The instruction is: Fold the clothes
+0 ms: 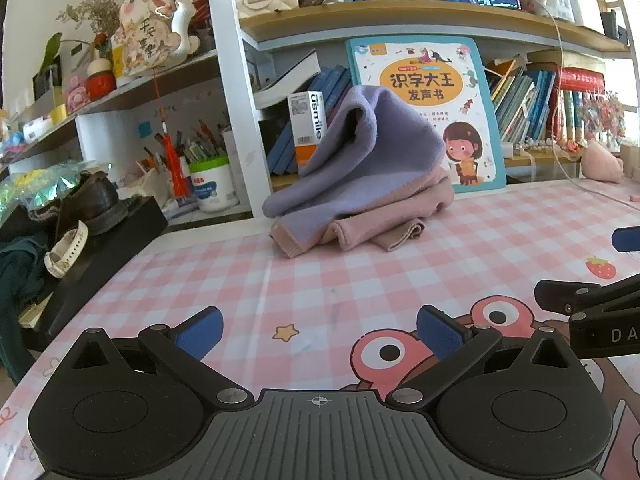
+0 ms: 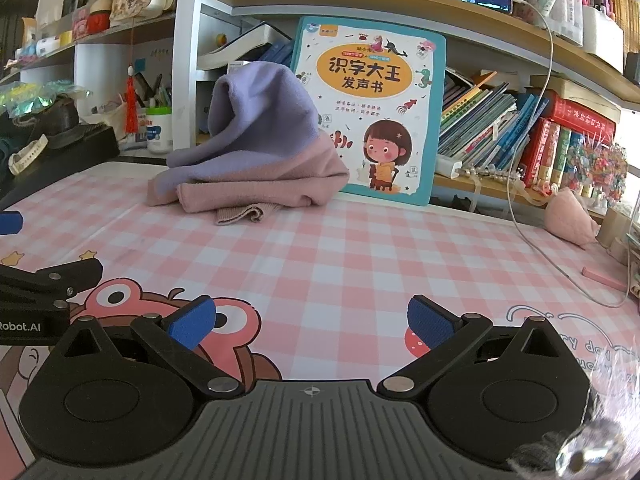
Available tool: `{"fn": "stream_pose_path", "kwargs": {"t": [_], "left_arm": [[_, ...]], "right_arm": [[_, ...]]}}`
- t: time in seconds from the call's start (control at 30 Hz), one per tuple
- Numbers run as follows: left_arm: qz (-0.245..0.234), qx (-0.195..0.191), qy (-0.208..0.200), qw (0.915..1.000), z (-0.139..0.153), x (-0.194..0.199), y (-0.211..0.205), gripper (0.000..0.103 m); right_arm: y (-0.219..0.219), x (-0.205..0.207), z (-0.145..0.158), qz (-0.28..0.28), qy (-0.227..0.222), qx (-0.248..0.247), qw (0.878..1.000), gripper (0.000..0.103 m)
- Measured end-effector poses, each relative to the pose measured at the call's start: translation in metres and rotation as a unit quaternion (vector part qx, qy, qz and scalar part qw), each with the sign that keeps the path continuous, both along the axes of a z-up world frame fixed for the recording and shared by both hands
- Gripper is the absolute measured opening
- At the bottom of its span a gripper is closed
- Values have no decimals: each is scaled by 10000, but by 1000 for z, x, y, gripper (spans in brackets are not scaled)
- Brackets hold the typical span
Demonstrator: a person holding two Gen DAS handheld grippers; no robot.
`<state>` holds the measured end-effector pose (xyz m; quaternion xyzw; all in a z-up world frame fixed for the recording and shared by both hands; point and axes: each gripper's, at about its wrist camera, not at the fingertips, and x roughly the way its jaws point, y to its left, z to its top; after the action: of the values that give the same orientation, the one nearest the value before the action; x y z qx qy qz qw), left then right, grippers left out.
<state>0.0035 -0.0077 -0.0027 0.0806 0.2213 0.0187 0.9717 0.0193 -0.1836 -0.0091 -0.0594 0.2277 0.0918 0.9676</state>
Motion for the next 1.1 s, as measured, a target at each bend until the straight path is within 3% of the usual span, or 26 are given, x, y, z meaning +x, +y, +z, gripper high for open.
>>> {"fn": "stream_pose_path", "kwargs": {"t": [1.1], "left_arm": [[45, 18, 104, 9999, -2, 3, 0, 103]], "right_arm": [[-1, 3, 1, -1, 122, 79, 9999, 103]]}}
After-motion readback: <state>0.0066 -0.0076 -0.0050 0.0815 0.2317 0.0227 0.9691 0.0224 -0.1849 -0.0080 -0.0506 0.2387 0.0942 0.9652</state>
